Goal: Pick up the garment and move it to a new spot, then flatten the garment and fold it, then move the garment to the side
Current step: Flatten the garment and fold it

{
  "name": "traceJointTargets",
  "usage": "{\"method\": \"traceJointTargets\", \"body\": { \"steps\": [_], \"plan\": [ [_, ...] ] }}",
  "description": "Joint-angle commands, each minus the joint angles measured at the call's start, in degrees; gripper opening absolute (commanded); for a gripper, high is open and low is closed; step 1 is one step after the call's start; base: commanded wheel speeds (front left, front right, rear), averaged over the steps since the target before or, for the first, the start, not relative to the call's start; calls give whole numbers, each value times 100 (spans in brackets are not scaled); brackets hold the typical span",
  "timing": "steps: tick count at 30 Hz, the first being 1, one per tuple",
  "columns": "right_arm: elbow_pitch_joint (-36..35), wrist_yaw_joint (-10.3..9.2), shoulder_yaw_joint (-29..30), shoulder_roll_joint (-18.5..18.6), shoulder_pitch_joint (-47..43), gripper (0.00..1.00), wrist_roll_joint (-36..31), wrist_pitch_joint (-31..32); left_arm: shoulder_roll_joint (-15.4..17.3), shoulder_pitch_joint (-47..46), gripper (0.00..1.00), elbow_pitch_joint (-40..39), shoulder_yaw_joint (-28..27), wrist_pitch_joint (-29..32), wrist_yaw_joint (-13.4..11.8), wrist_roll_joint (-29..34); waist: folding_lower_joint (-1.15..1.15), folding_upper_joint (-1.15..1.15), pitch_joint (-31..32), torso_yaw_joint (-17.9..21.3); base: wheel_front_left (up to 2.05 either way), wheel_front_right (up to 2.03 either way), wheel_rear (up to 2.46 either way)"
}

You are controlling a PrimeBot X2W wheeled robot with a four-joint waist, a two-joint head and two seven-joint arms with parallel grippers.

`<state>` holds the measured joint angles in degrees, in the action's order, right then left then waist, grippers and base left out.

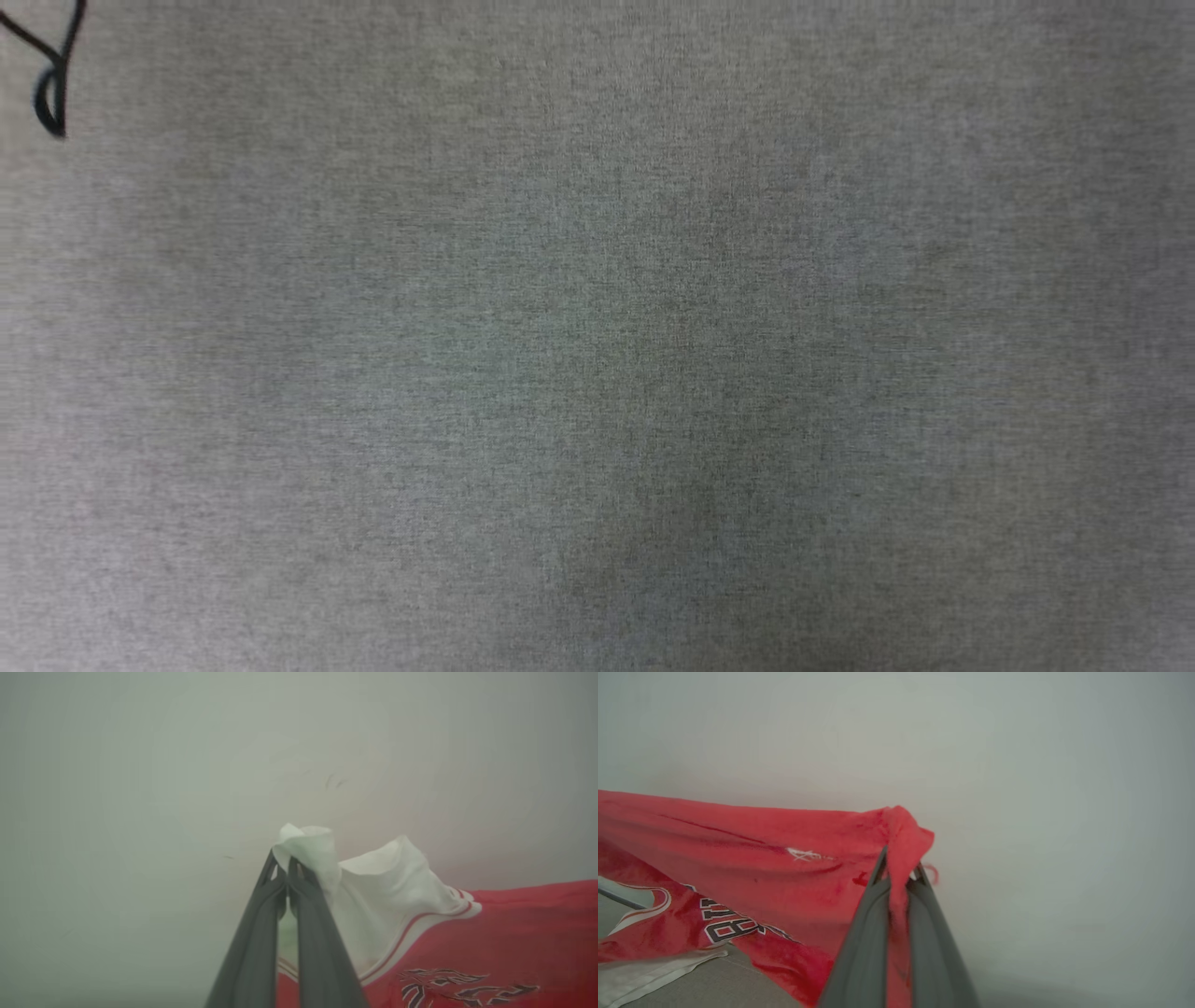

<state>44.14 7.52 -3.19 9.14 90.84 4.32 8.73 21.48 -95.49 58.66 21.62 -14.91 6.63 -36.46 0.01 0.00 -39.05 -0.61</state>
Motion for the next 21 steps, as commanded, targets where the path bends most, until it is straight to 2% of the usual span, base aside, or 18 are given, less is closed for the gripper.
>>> {"method": "traceJointTargets", "body": {
  "steps": [1, 7, 15, 18, 21],
  "plan": [
    [80, -6, -45, 24, -195, 0, 41, -55, 23, 190, 0, -56, -25, -38, 33, 28, -1, 0, 115, -11, 0, 0, 0],
    [295, -6, -353, 120, -1116, 0, 370, -346, 88, 1640, 0, -318, -147, -28, 74, -8, -1, 0, 783, -30, 0, 0, 0],
    [48, -8, -722, 381, -3105, 0, 1005, -471, 23, 4052, 0, -946, -330, -28, 72, -150, -1, 0, 1898, -135, 0, 0, 0],
    [-166, -8, -840, 436, -3949, 0, 1242, -445, 23, 5009, 0, -1244, -363, -28, -17, -173, -1, 0, 2331, -118, 0, 0, 0],
    [-462, -9, -859, 533, -4757, 0, 1425, -410, 91, 5894, 0, -1638, -328, -23, -263, -108, -1, 0, 2722, -118, 0, 0, 0]
  ]
}}
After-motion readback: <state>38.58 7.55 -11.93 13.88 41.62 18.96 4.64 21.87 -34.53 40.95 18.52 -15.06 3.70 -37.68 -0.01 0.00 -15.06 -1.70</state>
